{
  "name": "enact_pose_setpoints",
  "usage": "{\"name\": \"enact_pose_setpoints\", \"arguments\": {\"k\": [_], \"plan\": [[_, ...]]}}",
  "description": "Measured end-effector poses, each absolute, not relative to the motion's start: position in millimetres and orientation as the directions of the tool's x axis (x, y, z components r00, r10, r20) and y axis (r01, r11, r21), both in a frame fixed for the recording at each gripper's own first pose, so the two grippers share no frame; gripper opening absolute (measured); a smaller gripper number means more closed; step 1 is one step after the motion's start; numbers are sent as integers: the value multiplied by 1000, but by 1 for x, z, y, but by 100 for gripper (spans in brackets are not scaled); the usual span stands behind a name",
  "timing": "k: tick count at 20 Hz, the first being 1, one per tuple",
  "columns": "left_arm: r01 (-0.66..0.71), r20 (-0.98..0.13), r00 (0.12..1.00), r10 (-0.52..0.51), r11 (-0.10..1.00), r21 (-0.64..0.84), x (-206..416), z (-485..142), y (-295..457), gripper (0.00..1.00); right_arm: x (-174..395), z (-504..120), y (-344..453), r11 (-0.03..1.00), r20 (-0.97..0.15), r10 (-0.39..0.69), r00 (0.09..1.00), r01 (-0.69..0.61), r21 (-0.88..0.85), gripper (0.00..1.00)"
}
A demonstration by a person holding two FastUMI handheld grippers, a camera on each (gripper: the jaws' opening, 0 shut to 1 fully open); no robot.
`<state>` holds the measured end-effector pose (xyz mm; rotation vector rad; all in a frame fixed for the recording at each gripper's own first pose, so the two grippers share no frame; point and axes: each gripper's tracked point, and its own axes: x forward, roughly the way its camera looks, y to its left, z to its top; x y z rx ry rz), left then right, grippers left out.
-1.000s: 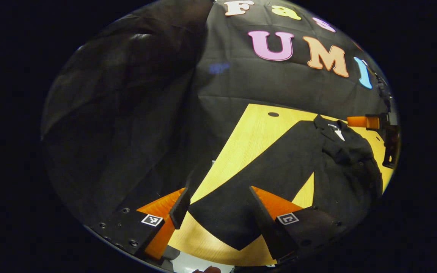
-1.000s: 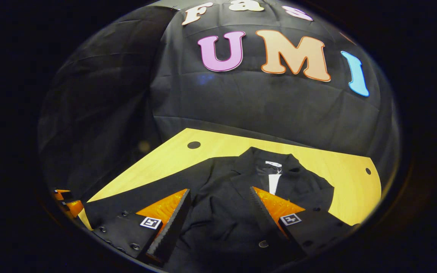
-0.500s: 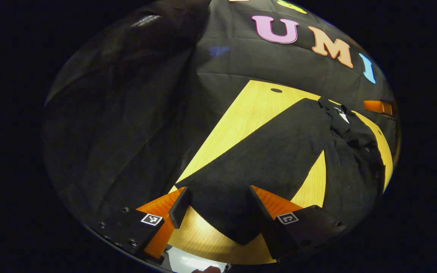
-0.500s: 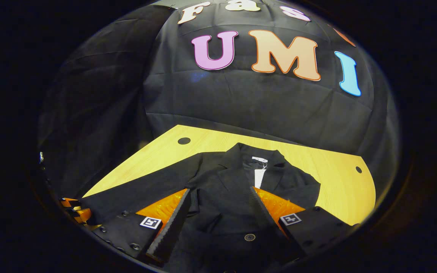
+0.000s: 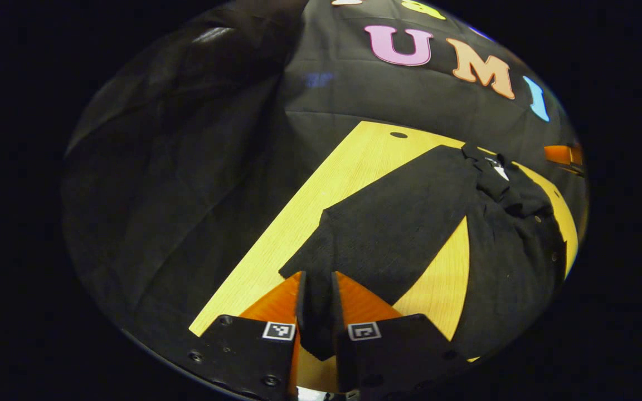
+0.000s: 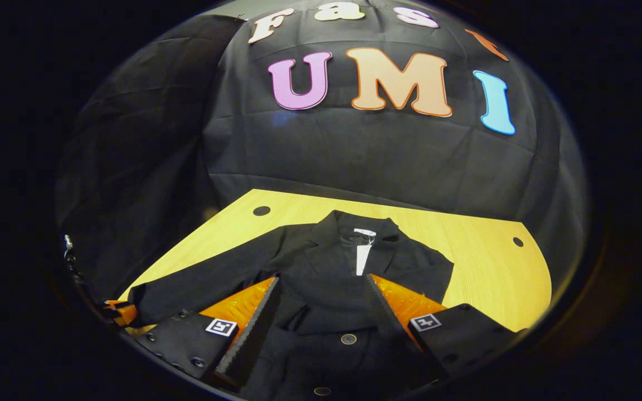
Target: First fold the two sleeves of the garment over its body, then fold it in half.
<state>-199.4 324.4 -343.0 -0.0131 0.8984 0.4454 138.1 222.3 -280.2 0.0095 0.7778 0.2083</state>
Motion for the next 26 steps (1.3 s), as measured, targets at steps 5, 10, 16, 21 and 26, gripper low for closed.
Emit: {"name": "enact_pose_setpoints", "arguments": {"k": [5, 10, 16, 21, 26], "plan": [[-398, -739, 528, 419, 891, 220, -195, -340, 319, 0, 124, -271, 196, 980, -687, 187, 702, -182, 80, 97], [-471, -772, 517, 369, 876, 103, -183, -331, 316, 0, 115, -266, 173, 981, -685, 183, 706, -172, 86, 96], [-416, -701, 622, 350, 905, 83, -126, -280, 301, 0, 103, -260, 145, 984, -676, 171, 717, -155, 85, 94], [-298, -617, 732, 287, 950, 88, -56, -243, 272, 0, 90, -256, 122, 987, -659, 162, 735, -136, 91, 97], [-180, -567, 797, 207, 978, 104, -1, -223, 230, 0, 73, -261, 92, 990, -661, 137, 738, -80, 117, 97]]}}
